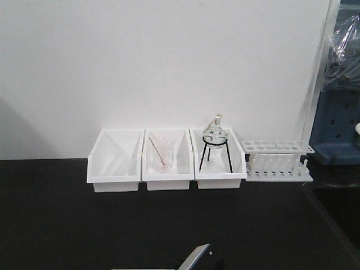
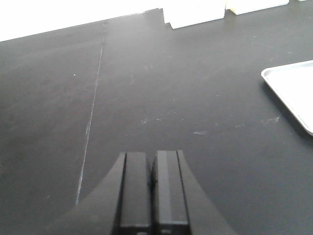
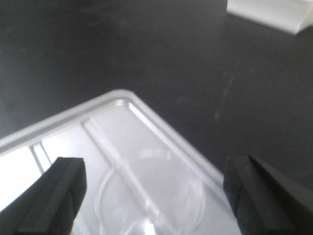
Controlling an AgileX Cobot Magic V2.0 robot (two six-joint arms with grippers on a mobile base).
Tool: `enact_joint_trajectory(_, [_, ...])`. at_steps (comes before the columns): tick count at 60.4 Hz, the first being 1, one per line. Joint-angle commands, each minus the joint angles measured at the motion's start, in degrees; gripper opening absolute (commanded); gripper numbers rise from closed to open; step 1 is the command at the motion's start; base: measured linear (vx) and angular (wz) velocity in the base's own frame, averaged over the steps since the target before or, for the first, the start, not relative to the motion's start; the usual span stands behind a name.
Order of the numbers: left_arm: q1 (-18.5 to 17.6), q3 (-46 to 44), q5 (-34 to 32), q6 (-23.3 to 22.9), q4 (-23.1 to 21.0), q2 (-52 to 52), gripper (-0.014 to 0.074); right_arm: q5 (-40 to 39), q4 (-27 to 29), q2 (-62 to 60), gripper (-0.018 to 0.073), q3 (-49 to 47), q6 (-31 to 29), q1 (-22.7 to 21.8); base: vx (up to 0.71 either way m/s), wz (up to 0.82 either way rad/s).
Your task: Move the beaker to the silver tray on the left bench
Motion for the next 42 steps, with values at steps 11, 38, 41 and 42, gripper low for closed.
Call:
enact_joint_trajectory(11, [-0.41,1.14,-4.7,-0.11,-0.02,-0.41,0.0001,3.73,2.46,-13.34,0.0556,-1.25,0.62,-0.22,0.0,0.0])
enact_joint_trajectory(38, [-0.41,1.14,-4.7,-0.11,-0.02,-0.41,0.0001,36.95,2.24,-40.3,-0.0017,-1.25,13.85,-0.17,0.0,0.0])
enact_joint_trajectory(41, [-0.41,1.14,-4.7,-0.11,-0.02,-0.41,0.0001,40.75,2.24,-43.33,-0.0015,-1.25,13.85,-0.17,0.0,0.0])
enact_joint_trajectory(42, [-0.41,1.14,-4.7,-0.11,-0.02,-0.41,0.0001,42.26,2.24,-44.57,-0.0015,-1.25,13.85,-0.17,0.0,0.0])
